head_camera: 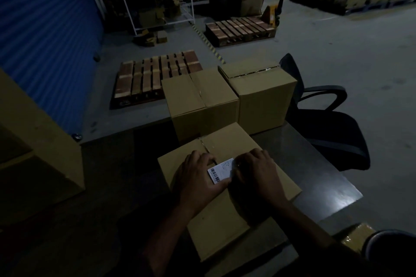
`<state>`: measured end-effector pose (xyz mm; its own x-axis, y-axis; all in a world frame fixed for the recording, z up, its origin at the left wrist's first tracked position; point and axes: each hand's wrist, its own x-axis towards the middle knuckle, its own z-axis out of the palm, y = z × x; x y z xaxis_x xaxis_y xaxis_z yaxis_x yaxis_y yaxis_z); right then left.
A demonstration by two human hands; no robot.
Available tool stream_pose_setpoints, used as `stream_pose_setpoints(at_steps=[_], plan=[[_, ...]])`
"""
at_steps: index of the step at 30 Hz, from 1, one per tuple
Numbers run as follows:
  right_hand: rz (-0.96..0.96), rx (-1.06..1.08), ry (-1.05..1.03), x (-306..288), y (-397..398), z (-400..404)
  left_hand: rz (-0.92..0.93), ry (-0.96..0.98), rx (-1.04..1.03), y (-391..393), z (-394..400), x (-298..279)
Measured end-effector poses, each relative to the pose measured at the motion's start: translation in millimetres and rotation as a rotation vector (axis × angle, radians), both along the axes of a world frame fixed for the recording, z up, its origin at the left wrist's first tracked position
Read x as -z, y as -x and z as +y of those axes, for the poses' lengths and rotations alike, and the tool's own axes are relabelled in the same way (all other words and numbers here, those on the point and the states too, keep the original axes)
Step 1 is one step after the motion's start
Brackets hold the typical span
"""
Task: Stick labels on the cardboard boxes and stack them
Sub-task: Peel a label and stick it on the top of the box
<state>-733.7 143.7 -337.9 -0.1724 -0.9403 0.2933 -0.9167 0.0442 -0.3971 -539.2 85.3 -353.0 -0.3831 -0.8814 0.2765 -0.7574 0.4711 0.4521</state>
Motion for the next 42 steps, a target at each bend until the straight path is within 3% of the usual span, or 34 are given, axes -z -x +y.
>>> stream_pose_setpoints(at_steps=[24,42], plan=[[-0.054,0.075,0.016,-6.6,-6.6,9.0,0.029,-0.017,-0.005,-0.5,0.1,-0.1],[-0.009,-0.093,-0.046,5.3,12.5,-17.3,-0.011,-0.016,0.022,-0.7,-1.7,0.5]])
